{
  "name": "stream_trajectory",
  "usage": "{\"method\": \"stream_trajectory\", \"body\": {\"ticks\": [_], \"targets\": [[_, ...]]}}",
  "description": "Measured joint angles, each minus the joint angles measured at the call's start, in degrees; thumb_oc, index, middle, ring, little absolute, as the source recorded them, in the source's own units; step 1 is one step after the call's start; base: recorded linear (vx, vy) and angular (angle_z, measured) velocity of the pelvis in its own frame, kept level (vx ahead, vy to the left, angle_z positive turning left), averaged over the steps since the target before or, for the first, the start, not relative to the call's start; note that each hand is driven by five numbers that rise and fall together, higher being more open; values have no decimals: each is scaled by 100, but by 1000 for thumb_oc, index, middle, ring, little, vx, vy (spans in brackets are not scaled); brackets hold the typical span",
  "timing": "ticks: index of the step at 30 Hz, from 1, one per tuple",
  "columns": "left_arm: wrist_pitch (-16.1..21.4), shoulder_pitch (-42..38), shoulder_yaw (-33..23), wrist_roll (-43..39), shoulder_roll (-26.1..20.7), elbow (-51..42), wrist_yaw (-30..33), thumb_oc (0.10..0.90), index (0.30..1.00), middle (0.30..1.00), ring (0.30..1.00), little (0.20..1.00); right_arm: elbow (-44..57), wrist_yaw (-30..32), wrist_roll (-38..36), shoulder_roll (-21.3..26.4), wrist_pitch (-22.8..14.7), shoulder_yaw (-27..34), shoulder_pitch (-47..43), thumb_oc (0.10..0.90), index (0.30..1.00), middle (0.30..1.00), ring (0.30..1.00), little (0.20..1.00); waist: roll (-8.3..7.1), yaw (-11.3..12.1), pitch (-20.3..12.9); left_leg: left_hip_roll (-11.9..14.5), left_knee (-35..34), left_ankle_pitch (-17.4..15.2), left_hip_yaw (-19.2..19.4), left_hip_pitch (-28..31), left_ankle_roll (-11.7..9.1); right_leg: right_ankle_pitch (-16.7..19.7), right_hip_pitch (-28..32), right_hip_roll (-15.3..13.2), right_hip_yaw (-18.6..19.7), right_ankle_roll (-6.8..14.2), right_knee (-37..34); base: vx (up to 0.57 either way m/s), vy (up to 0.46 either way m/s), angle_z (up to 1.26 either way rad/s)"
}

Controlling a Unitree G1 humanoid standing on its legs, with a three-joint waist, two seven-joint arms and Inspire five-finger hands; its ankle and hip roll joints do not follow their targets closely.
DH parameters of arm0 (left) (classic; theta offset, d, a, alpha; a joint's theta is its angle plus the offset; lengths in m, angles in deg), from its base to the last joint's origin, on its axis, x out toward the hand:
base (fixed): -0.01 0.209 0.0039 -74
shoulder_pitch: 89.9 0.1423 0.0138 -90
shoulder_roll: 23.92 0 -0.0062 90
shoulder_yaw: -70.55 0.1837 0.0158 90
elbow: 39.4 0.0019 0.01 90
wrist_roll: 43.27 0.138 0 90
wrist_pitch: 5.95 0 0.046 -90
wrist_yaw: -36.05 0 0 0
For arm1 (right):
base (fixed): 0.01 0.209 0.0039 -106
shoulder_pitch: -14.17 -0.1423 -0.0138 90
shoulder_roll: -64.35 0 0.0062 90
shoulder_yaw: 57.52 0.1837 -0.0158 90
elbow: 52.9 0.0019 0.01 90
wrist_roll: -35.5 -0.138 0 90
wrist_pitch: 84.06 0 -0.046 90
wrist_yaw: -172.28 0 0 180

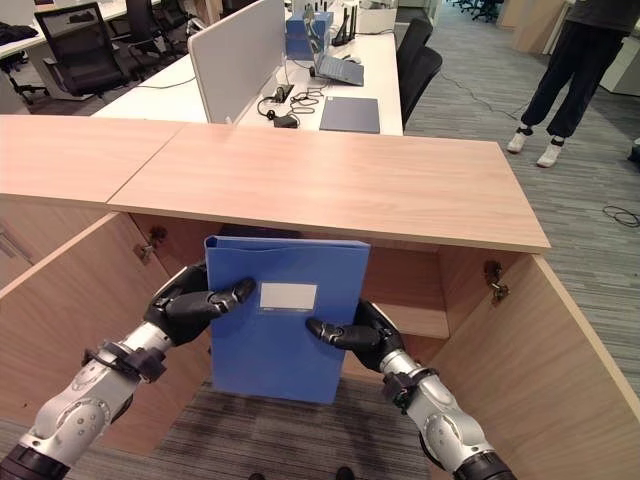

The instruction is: Put the empty folder in the office cabinet

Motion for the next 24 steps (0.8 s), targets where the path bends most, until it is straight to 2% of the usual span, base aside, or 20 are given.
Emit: {"method": "stream_trajectory", "body": {"ticks": [4, 5, 6, 7, 15, 24], "targets": [[-71, -84, 95, -12, -234, -1, -120, 400, 300, 300, 300, 300, 8, -51, -26, 126, 231, -176, -24, 800, 900, 900, 900, 900, -3, 1, 0, 0, 0, 0, -1, 1, 0, -1, -4, 0, -1, 0, -2, 0, 0, 0], [-73, -87, 107, -14, -234, -1, -124, 400, 300, 300, 300, 300, 9, -54, -106, 156, 249, -185, -25, 511, 467, 467, 467, 467, -6, 4, 2, -1, 0, -1, -2, 0, 0, -3, -4, -1, -2, 1, -3, 0, 0, 0], [-73, -88, 112, -15, -234, -1, -133, 400, 300, 300, 300, 300, 9, -62, -109, 166, 253, -185, -25, 469, 404, 404, 404, 404, -8, 6, 2, -1, 0, -1, -2, 0, 0, -3, -4, -1, -2, 2, -3, 0, 0, 0], [-73, -88, 119, -23, -233, -1, -139, 400, 300, 300, 300, 300, 8, -70, -113, 175, 254, -184, -25, 400, 300, 300, 300, 300, -10, 5, 3, 0, 0, -2, -3, -1, 0, -4, -4, 0, -3, 2, -3, 0, 0, 0], [-74, -85, -12, -23, -209, 25, -139, 400, 300, 300, 300, 300, 13, -275, -115, 172, 224, -156, -25, 400, 300, 300, 300, 300, -12, 2, 5, 1, 0, -5, -3, -4, -3, -7, -7, 0, -2, 2, -28, 0, 0, 0], [-73, -25, -102, -67, 56, 23, -137, 400, 300, 300, 300, 300, 15, -232, -96, 150, 116, -71, -25, 400, 300, 300, 300, 300, -17, 4, 3, 0, 0, -6, -2, -2, 0, -8, -6, 0, -2, 2, -27, 0, 0, 0]]}}
